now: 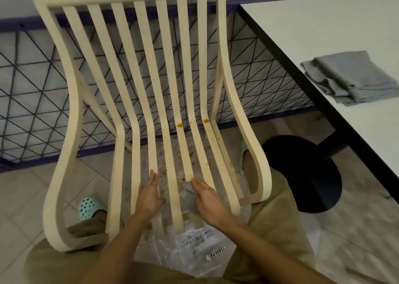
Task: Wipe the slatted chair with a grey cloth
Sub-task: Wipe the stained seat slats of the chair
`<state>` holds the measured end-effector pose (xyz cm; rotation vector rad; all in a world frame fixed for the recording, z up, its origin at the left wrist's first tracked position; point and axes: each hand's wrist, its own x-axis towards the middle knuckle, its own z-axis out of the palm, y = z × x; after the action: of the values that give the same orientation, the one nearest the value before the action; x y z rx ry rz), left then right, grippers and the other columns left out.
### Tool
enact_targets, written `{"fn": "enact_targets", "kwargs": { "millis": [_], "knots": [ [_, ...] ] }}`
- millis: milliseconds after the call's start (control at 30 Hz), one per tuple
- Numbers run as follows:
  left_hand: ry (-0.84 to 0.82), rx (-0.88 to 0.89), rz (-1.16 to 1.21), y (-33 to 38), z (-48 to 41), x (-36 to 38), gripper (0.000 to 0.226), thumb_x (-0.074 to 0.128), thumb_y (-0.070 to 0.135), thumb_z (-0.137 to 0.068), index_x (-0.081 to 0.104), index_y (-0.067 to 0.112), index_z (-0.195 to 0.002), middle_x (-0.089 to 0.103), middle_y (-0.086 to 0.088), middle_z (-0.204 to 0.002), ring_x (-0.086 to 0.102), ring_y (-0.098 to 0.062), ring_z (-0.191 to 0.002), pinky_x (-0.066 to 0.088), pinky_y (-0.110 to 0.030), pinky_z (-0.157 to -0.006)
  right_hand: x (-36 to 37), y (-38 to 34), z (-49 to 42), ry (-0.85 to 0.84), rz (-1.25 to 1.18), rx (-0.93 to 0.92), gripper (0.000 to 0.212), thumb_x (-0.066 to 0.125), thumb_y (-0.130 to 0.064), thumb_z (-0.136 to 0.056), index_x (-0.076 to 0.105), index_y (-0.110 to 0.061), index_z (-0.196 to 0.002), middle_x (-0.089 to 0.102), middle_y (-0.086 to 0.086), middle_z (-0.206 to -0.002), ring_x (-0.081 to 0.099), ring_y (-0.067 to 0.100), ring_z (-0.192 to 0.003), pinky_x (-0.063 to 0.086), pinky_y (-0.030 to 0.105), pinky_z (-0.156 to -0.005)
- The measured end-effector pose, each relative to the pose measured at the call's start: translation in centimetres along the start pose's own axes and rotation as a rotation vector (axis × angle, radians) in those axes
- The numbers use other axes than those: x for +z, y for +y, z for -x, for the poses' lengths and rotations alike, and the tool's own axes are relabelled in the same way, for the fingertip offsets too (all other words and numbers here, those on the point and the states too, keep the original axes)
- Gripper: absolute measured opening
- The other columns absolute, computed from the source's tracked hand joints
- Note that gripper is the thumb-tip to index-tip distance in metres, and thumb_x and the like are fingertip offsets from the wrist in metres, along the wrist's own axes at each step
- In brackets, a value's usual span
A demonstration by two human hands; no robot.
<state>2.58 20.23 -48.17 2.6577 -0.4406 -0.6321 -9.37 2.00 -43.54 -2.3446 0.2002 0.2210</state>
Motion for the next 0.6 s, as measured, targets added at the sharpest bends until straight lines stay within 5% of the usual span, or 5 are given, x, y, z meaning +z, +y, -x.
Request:
{"fn": "enact_targets", "kwargs": {
  "millis": [100, 267, 400, 600],
  "knots": [
    [-0.057, -0.004, 0.073, 0.0, -0.3, -0.8, 0.096, 0.075, 0.019, -0.084, 0.012, 0.015, -0.156, -0.001, 0.004, -0.164, 0.021, -0.017, -0.147, 0.029, -0.028, -0.113, 1.5, 0.1, -1.2, -0.06, -0.012, 0.084, 0.059, 0.036, -0.001, -0.101, 0.013, -0.006, -0.156, 0.003, 0.008, -0.164, 0.006, 0.021, -0.151, 0.004, 0.02, -0.119],
    [0.025, 0.016, 0.116, 0.8, -0.5, -1.9, 0.067, 0.062, 0.013, -0.091, 0.033, 0.015, -0.151, 0.021, -0.004, -0.161, 0.021, -0.021, -0.147, 0.024, -0.03, -0.116, 4.6, -0.4, -1.8, -0.156, 0.114, 0.185, 0.083, 0.047, -0.016, -0.099, -0.015, -0.009, -0.153, -0.028, 0.005, -0.159, 0.008, 0.036, -0.149, 0.028, 0.049, -0.117],
    [0.102, 0.121, 0.079, 1.4, -0.5, -0.5, 0.058, 0.055, 0.014, -0.094, 0.035, 0.013, -0.149, 0.028, -0.007, -0.157, 0.024, -0.023, -0.145, 0.018, -0.026, -0.116, 5.8, -0.5, -2.3, -0.104, 0.155, 0.203, 0.085, 0.044, -0.021, -0.098, -0.02, -0.009, -0.152, -0.039, -0.001, -0.153, 0.002, 0.035, -0.15, 0.032, 0.048, -0.115],
    [0.114, 0.088, -0.017, 2.3, -1.6, 1.9, 0.054, 0.035, 0.027, -0.104, 0.019, 0.018, -0.155, 0.009, -0.003, -0.163, -0.004, -0.022, -0.151, 0.0, -0.034, -0.12, 6.5, -0.1, -3.0, -0.085, 0.246, 0.206, 0.084, 0.043, -0.019, -0.096, -0.019, -0.011, -0.153, -0.039, 0.0, -0.154, -0.008, 0.036, -0.15, 0.041, 0.041, -0.109]
  ]
}}
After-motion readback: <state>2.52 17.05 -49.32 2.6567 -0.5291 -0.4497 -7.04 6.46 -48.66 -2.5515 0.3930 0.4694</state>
